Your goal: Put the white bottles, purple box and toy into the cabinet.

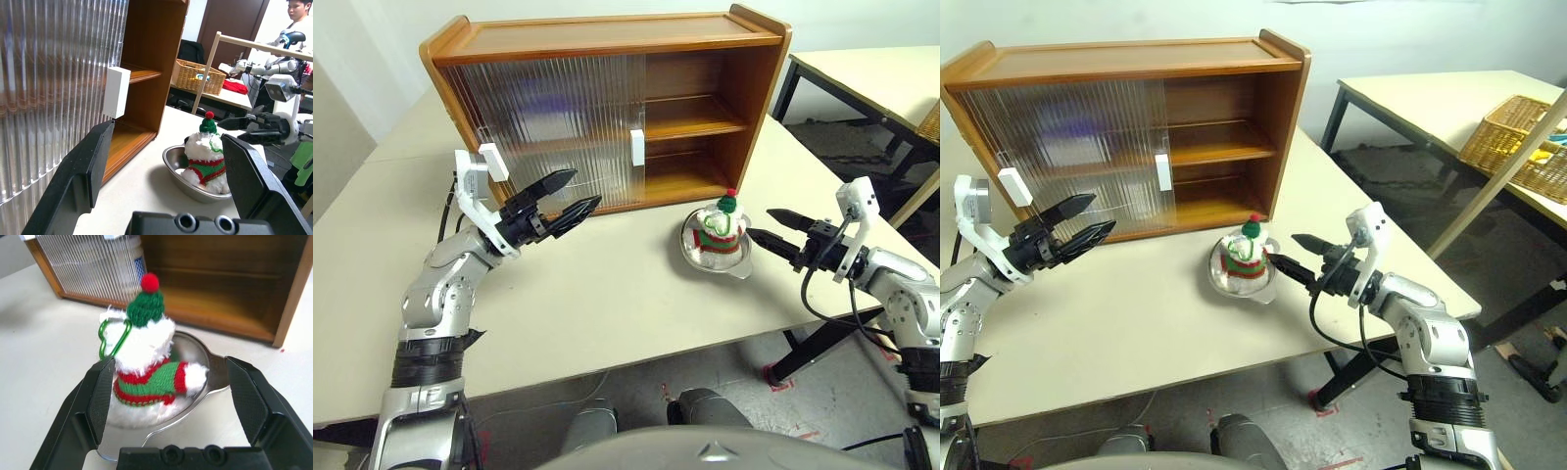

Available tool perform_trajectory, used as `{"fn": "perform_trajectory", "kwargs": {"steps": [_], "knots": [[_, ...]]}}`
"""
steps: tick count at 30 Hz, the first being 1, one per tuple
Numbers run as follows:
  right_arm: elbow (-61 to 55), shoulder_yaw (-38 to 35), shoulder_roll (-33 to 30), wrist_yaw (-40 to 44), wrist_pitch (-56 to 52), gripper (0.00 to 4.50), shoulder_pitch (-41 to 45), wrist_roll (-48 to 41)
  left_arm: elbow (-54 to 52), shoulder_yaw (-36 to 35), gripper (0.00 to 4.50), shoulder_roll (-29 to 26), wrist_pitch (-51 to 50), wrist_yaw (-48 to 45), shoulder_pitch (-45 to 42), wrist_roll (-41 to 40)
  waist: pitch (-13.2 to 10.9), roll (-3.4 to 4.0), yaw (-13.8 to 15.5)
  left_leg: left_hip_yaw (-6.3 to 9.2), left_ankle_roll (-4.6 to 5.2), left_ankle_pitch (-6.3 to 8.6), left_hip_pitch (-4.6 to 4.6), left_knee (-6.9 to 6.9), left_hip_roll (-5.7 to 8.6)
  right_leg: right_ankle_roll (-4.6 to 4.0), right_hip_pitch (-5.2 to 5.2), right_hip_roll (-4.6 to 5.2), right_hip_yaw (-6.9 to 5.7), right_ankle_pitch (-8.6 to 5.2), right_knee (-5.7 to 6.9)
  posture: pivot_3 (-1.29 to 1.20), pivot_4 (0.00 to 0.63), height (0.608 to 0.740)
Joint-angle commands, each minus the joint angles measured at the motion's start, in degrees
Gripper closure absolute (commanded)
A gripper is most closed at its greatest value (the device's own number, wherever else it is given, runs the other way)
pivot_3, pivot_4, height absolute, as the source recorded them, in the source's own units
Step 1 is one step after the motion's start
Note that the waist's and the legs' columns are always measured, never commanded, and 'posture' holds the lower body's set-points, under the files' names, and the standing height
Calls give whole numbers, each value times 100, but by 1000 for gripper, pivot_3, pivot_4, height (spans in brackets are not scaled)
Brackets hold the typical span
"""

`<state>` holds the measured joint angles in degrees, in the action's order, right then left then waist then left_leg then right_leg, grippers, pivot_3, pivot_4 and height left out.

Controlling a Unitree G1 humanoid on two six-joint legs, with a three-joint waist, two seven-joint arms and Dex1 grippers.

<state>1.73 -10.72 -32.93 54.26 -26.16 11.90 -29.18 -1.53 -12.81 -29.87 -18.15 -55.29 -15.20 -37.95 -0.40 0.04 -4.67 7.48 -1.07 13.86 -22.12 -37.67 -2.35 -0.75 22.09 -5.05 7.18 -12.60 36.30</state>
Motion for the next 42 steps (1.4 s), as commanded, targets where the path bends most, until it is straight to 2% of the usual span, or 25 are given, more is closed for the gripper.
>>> {"fn": "perform_trajectory", "kwargs": {"steps": [1, 15, 29, 32, 42], "knots": [[82, 180, 74, 13, 48, 43, 8, 57, 22, -55, 0, -69, -3, 3, 15, 35, 0, 0, 4, 2, -1, 0, -4, 0, 0, 5, 1, 0, 0, -4, -3, -111, 16, 740], [1223, 596, 350, 121, 632, 43, 323, 506, -137, -172, 0, -159, -62, 98, 106, -17, 0, 0, 71, 5, 0, 10, -25, 5, 0, 11, 19, 3, 2, -28, -1, -77, 16, 740], [1092, 820, 635, 22, 534, 43, 430, 584, -138, -180, 0, -124, -36, 125, 107, 1, 0, 0, 102, 8, -2, 11, -3, 10, -5, 6, 8, 2, 4, -25, 1, -72, 12, 740], [1148, 813, 643, 6, 549, 681, 464, 584, -132, -179, 0, -120, -26, 129, 96, 3, 0, 0, 104, 9, -2, 11, -3, 11, -5, 6, 8, 2, 3, -25, 1, -72, 12, 740], [1304, 748, 559, 65, 697, 4205, 545, 607, -60, -133, 0, -63, 23, 116, 53, 38, 1, -1, 117, 10, -2, 11, -4, 9, -4, 5, 8, 4, 6, -25, 1, -78, 5, 740]]}}
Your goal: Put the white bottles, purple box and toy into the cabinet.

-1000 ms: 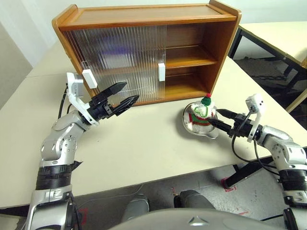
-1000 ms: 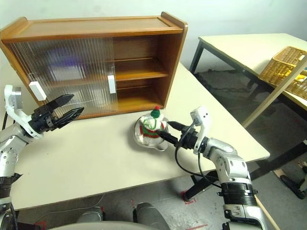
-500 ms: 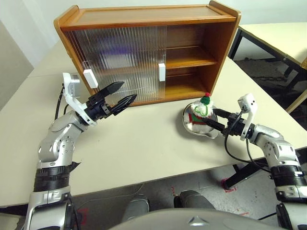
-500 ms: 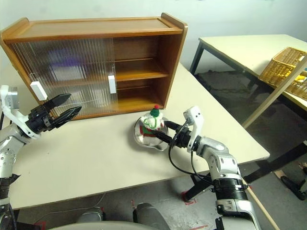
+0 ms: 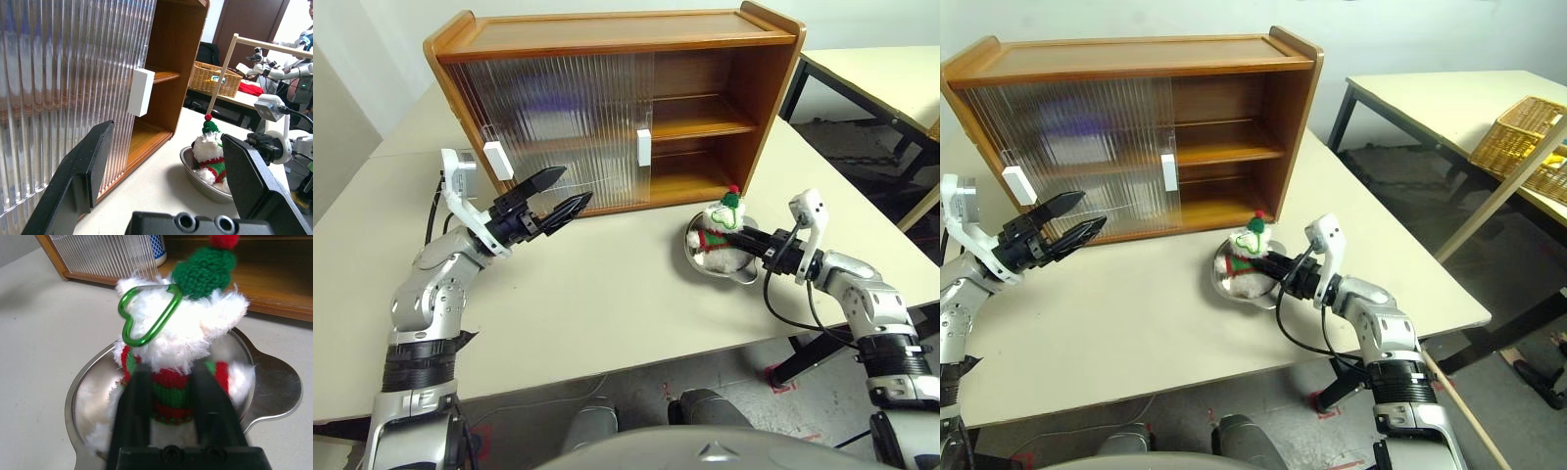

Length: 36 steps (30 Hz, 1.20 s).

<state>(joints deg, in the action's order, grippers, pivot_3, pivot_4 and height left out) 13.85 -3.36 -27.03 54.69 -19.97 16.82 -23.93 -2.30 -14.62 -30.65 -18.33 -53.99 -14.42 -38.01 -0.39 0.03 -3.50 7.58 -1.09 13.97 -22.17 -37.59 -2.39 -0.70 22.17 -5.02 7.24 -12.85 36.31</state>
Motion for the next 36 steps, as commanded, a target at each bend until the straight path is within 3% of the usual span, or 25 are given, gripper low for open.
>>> {"fn": "perform_trajectory", "kwargs": {"steps": [1, 18, 27, 36], "knots": [[101, -5, -49, 29, 88, 4477, 60, 76, 29, 54, 0, 23, 45, -17, -34, 50, 0, 0, 0, 0, 0, 0, 0, 0, 0, 0, 0, 0, 0, 0, 0, -78, 5, 740], [-1259, -661, -715, 17, -884, 4492, 403, -800, 329, 156, 0, 94, 180, -173, -209, 121, 2, -2, -21, -22, 1, -1, -3, -9, 4, 0, -4, -8, -4, 0, 0, -119, 0, 740], [-262, -558, -510, -74, -677, 4492, 1871, -587, 305, 190, 0, 167, 243, -122, -186, 121, 2, -1, -79, -14, 7, -4, -1, -10, 5, 5, -5, -10, -5, 5, 2, -99, 0, 740], [1459, -375, -203, 94, 132, 4492, 3173, -105, 79, 106, 0, 160, 252, 8, 73, 55, 3, 3, -20, -3, 10, -6, -4, 4, 0, 2, 9, -10, -5, 4, 3, -66, 0, 740]]}}
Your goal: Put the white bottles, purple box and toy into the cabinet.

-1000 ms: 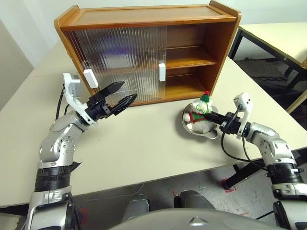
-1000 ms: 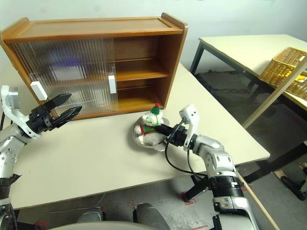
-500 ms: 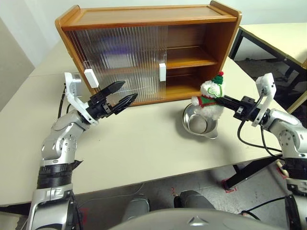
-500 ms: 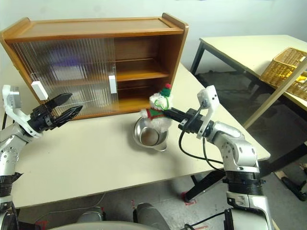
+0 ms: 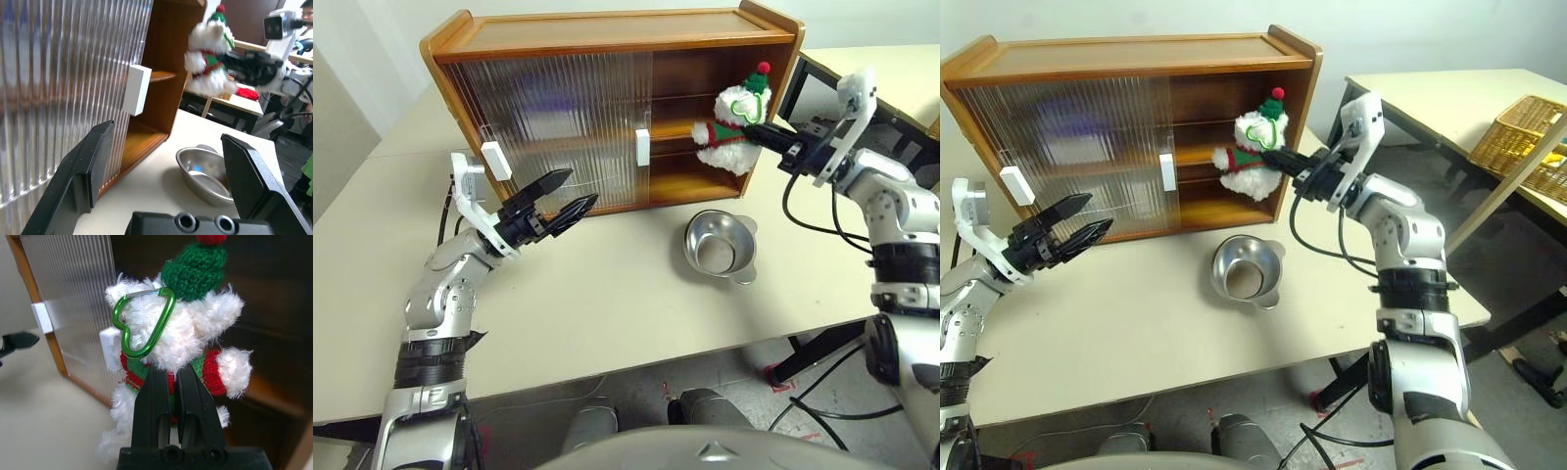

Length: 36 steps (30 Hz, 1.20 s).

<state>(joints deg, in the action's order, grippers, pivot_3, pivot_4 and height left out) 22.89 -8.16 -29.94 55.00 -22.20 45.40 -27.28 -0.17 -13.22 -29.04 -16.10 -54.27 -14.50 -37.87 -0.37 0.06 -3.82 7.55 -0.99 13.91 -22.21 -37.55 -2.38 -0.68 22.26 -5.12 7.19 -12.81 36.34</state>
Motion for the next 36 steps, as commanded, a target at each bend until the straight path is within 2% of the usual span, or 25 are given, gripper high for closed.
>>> {"fn": "perform_trajectory", "kwargs": {"steps": [1, 8, 10, 19, 30, 36], "knots": [[836, 127, 150, 65, 521, 4492, 509, 321, -148, -47, 0, -8, 33, 48, 99, 37, 0, 0, 23, 3, 0, 0, 0, 0, -1, -1, 0, 1, 0, 1, 1, -66, 0, 740], [2205, 141, 433, 94, 1305, 4492, 1366, 735, -216, -68, 0, -8, 23, 110, 154, 22, -1, 2, 68, 25, 4, -2, 0, 5, -7, -13, 8, 3, 3, 11, 1, -55, 0, 740], [2479, 134, 496, 93, 1482, 4492, 1526, 815, -229, -71, 0, -2, 20, 121, 164, 18, -1, 2, 76, 25, 4, -2, -1, 8, -12, -48, 12, 3, 3, 31, 1, -55, 0, 740], [4005, 118, 831, -448, 2195, 4492, 2360, 1351, -307, -64, 0, 35, 12, 185, 199, 6, -1, 3, 91, 22, 4, -3, -4, 31, -39, -79, 27, 4, 4, 42, 2, -45, 0, 740], [4996, 187, 1086, -1680, 2287, 4492, 2921, 2080, -438, -102, 0, 27, -7, 254, 276, -26, -2, 4, 128, 15, 4, -2, -1, 59, -69, -82, 35, 7, -2, 42, 1, -28, 5, 740], [5139, 185, 1233, -1976, 2403, 4492, 3056, 2252, -499, -115, 0, 39, -23, 291, 315, -41, -2, 4, 138, 13, 5, -3, 5, 70, -79, -94, 36, 3, -6, 39, 2, -23, 5, 740]]}}
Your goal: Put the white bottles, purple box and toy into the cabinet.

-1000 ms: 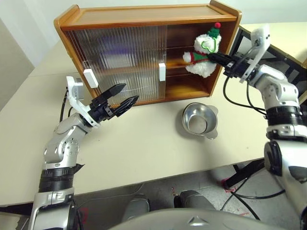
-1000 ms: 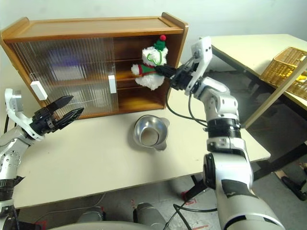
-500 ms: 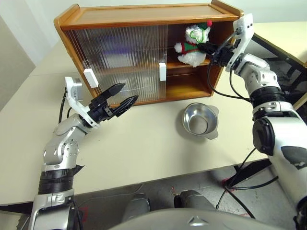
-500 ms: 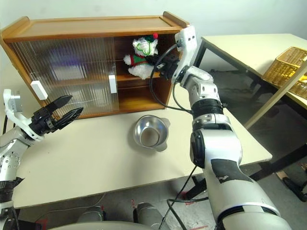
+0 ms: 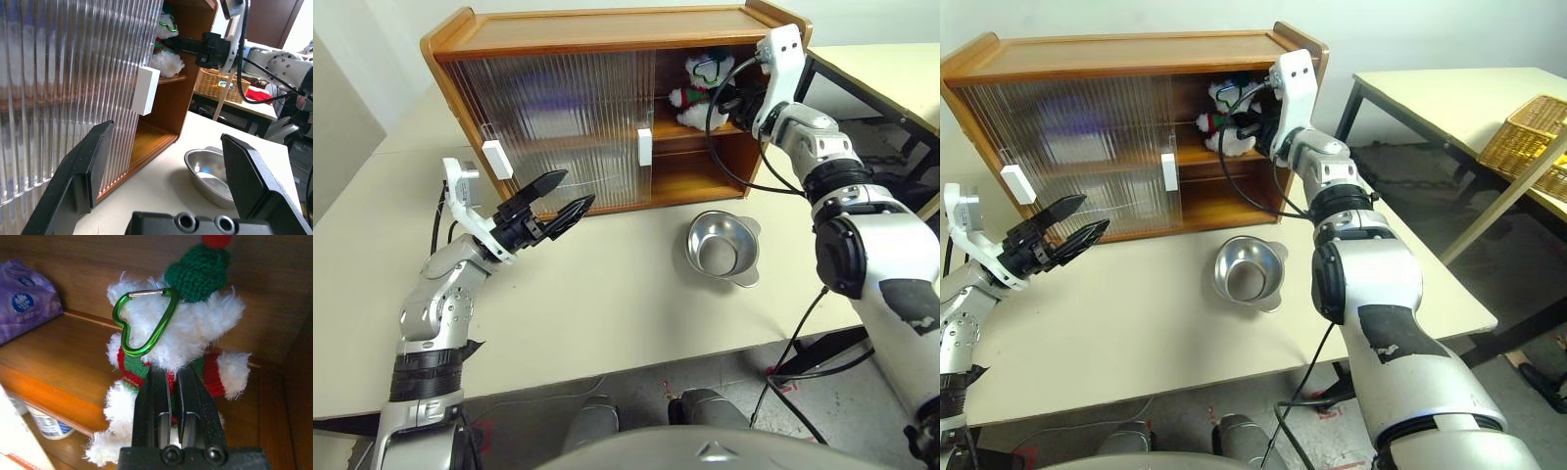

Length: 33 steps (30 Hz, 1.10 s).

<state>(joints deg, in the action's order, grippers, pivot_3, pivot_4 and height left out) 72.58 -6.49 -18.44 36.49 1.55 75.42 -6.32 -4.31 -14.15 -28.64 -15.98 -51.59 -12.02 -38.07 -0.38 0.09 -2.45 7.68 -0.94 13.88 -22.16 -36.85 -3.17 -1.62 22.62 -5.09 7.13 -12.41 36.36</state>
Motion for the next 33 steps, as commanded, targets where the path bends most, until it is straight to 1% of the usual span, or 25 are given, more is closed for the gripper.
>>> {"fn": "perform_trajectory", "kwargs": {"steps": [1, 15, 16, 17, 22, 23, 25, 27, 33], "knots": [[189, 9, 95, -161, 35, 4492, 62, 174, -98, -22, 0, 1, -35, 25, 82, -22, 0, 0, 2, 0, 0, 0, 0, 0, 0, -1, 0, 0, 0, -1, 0, -20, 3, 740], [285, -31, 106, -510, 147, 4492, 63, 371, -126, -10, 0, -19, -45, 10, 109, -27, 1, -1, 15, -3, 0, 0, 0, 0, -2, -9, 0, 0, 0, -3, 1, -19, 0, 740], [280, -45, 110, -546, 172, 3888, 66, 367, -120, -5, 0, -20, -48, 6, 100, -27, 0, -1, 16, -3, 0, 0, 0, 0, -2, -9, 0, 0, 0, -3, 1, -23, 0, 740], [278, -59, 113, -568, 189, 3630, 68, 362, -115, -2, 0, -19, -50, 4, 94, -27, 0, -1, 15, -3, 0, 0, 0, 0, -2, -9, 0, 0, 0, -2, 1, -23, 0, 740], [215, -127, 106, -558, 362, 1923, 68, 316, -91, 34, 0, -1, -59, -19, 72, -20, 0, -1, 11, -5, 0, 0, 0, 0, -4, -8, 1, 0, 0, -2, 1, -31, 0, 740], [186, -167, 97, -550, 417, 1515, 68, 285, -78, 51, 0, 11, -58, -26, 60, -15, 0, -1, 11, -6, 0, 0, -1, 1, -4, -8, 2, 0, 0, -2, 1, -38, 0, 740], [152, -225, 86, -533, 484, 881, 68, 254, -62, 67, 0, 27, -56, -31, 45, -8, 0, -1, 8, -7, 0, 0, -2, 1, -4, -3, 5, 0, 0, 1, 1, -38, 0, 740], [103, -253, 66, -501, 561, 74, 58, 250, -45, 82, 0, 43, -55, -43, 27, -3, 0, 0, 6, -8, 0, 0, -2, 2, -5, 8, 5, 0, 0, 8, 1, -38, 0, 740], [-214, -365, -47, -193, 747, 31, -51, 85, -20, 111, 0, 78, -61, -43, -10, -5, 0, -1, -8, -10, 0, 0, -4, 5, -6, 16, 8, 0, -1, 13, 2, -50, 0, 740]]}}
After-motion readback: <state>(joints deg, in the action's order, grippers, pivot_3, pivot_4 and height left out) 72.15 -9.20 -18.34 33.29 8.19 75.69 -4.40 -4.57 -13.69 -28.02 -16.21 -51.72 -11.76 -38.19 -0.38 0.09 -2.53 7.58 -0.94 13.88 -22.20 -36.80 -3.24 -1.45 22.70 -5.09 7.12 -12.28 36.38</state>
